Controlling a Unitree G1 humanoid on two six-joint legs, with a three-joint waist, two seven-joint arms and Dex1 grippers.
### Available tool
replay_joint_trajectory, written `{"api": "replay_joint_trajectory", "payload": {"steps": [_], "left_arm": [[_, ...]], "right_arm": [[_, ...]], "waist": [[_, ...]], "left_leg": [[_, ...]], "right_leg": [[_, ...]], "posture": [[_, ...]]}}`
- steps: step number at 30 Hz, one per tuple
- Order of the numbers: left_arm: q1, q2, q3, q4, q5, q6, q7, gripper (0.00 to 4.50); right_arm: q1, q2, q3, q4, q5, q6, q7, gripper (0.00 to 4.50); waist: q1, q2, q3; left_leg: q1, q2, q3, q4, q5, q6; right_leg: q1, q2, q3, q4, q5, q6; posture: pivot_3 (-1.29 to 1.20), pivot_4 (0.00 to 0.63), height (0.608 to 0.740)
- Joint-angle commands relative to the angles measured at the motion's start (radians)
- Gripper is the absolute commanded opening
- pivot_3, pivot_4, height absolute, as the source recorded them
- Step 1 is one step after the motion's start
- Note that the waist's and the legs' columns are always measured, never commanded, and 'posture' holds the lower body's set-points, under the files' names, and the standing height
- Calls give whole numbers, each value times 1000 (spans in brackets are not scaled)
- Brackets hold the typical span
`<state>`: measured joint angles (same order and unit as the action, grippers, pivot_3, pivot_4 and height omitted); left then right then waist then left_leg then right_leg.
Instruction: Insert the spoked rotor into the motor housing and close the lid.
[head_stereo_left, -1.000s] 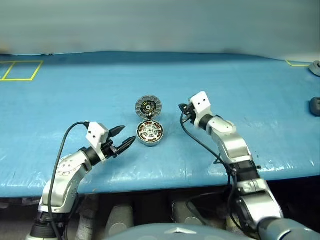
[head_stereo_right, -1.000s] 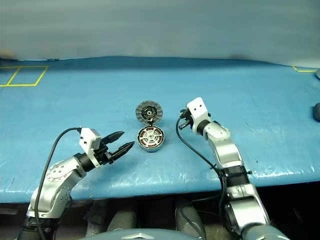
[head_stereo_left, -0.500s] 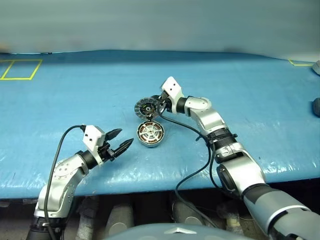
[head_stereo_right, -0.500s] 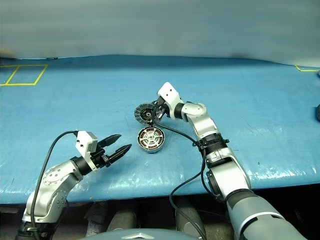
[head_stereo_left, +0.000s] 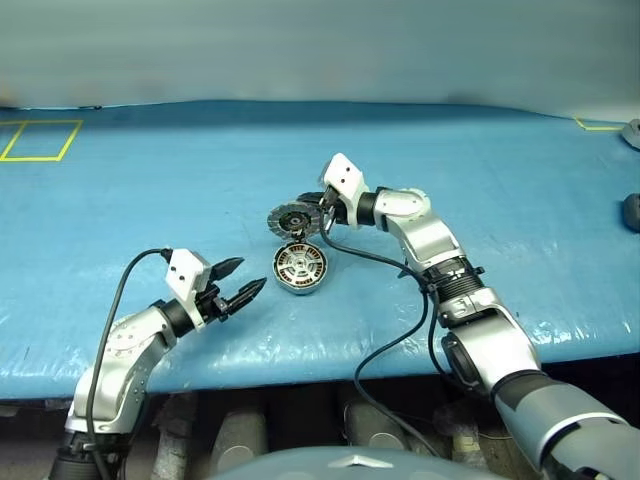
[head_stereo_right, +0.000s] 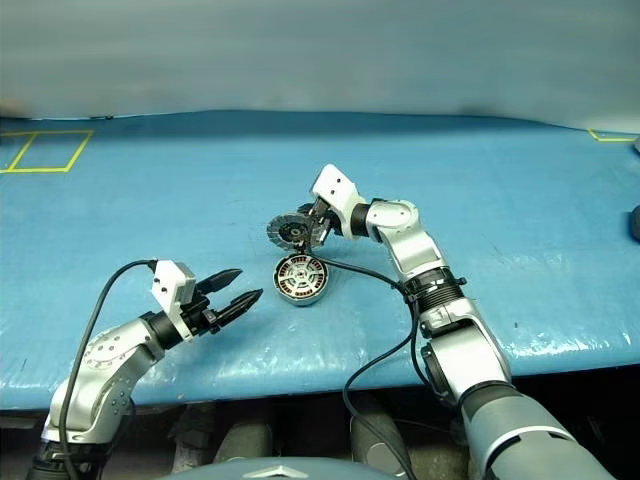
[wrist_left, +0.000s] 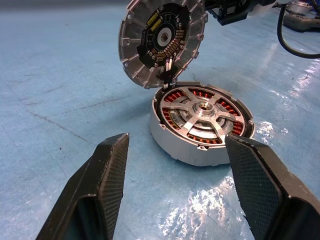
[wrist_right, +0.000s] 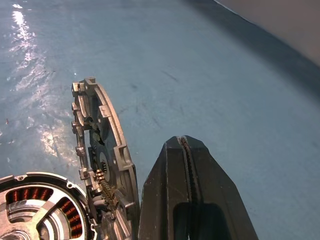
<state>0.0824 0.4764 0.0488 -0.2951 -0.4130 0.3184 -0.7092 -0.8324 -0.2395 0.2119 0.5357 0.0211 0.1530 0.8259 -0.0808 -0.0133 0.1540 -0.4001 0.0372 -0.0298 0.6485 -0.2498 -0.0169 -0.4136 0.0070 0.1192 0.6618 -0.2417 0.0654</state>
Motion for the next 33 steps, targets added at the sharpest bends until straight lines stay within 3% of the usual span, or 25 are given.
{"api": "replay_joint_trajectory", "payload": {"steps": [1,10,15,20,25,33], "left_arm": [[-16,11,3,-41,-21,-5,-24,3307],[-18,6,-65,-29,50,-99,-75,3307],[51,-100,-67,32,173,-282,66,3307],[130,-167,-87,32,204,-358,115,3307],[191,-219,-101,39,180,-386,131,3307],[186,-206,-88,24,154,-362,110,3307]], "right_arm": [[33,-14,-25,-74,27,0,12,36],[72,1,-13,-121,21,27,-5,36],[87,8,-9,-141,15,37,-20,36],[118,7,13,-171,-3,31,-31,36],[151,31,24,-218,6,39,-37,36],[143,20,53,-241,3,51,11,36]], "waist": [[1,0,0],[-2,0,0],[0,0,0],[4,0,0],[3,0,0],[2,0,0]], "left_leg": [[0,0,0,0,0,0],[0,0,0,0,0,0],[0,0,0,0,0,0],[0,0,0,0,0,0],[0,0,1,1,0,0],[1,0,1,1,0,0]], "right_leg": [[0,0,0,0,0,0],[0,0,0,0,0,0],[0,0,0,0,0,0],[0,-1,0,0,0,0],[0,0,1,0,0,0],[1,1,1,0,0,0]], "posture": [[0,150,740],[0,150,740],[0,150,740],[0,150,740],[0,150,740],[0,150,740]]}}
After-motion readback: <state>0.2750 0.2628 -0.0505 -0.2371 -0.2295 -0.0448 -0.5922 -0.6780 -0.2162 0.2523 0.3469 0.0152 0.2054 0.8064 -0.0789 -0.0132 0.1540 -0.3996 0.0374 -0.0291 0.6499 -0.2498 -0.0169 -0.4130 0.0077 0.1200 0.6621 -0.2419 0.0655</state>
